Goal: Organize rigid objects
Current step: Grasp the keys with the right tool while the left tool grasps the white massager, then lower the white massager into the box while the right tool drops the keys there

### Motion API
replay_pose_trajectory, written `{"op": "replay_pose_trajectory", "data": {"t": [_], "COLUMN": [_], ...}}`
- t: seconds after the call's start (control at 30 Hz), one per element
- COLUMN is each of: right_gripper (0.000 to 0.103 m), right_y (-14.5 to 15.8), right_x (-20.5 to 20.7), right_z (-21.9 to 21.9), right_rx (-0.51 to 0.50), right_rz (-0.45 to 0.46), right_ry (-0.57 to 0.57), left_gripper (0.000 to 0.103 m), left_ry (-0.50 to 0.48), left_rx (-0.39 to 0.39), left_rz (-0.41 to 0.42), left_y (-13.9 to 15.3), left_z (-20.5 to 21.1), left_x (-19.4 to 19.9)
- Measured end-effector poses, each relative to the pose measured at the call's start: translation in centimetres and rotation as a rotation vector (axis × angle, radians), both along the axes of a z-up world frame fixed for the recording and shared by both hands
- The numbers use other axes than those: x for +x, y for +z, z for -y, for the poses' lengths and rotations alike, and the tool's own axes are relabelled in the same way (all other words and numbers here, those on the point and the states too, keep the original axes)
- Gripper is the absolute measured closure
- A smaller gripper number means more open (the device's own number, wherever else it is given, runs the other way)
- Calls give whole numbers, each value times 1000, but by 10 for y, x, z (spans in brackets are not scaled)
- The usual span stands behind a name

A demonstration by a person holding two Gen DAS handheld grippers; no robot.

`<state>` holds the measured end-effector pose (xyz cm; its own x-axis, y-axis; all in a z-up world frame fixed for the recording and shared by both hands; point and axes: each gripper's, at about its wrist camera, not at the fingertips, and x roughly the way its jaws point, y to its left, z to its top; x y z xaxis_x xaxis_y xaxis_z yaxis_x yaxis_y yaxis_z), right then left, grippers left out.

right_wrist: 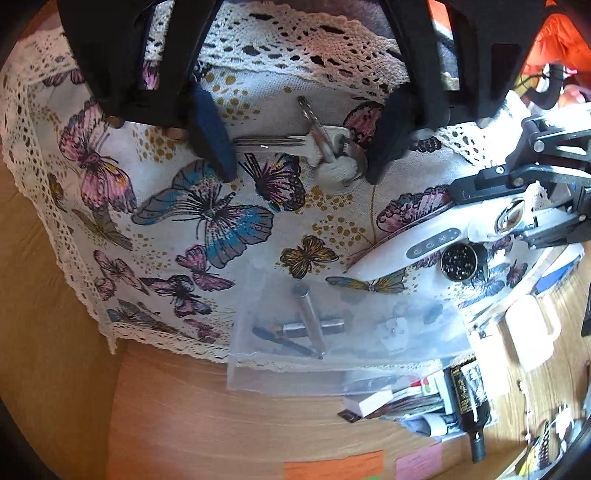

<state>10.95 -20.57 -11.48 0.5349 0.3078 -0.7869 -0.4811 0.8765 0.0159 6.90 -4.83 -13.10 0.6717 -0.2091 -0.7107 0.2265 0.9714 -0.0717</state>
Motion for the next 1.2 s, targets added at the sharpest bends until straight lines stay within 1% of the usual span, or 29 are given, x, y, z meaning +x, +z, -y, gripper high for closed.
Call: {"op": "replay_pose_trajectory", "data": {"t": [0.17, 0.27, 0.33, 0.47, 0.53, 0.57, 0.7, 0.97, 1.2], "right_gripper": [45, 44, 41, 37, 38, 44, 44, 45, 45], "right_y": [1, 1, 1, -1, -2, -1, 2, 27, 55], "right_x": [-3, -3, -3, -4, -6, -7, -7, -3, 4], "right_z": [-2, 0, 2, 5, 4, 5, 5, 6, 3], "right_rx": [-32, -35, -29, -25, -28, -25, -14, 30, 68], "right_rz": [19, 9, 0, -11, -3, 1, -4, 50, 127], "right_ry": [-15, -22, -28, -38, -43, -49, -68, -88, -91], "left_gripper": [61, 61, 61, 61, 62, 62, 62, 62, 62], "left_ry": [21, 34, 39, 53, 60, 64, 80, 87, 111], "left_rx": [3, 0, 4, -4, -17, -24, -34, -43, -69], "left_rz": [39, 66, 87, 121, 135, 141, 176, 246, 290], "left_y": [14, 23, 29, 41, 47, 49, 62, 87, 109], "left_z": [-5, -9, -10, -14, -18, -19, -25, -31, -47], "left_x": [-3, -5, -6, -5, -4, -3, 2, 10, 16]}}
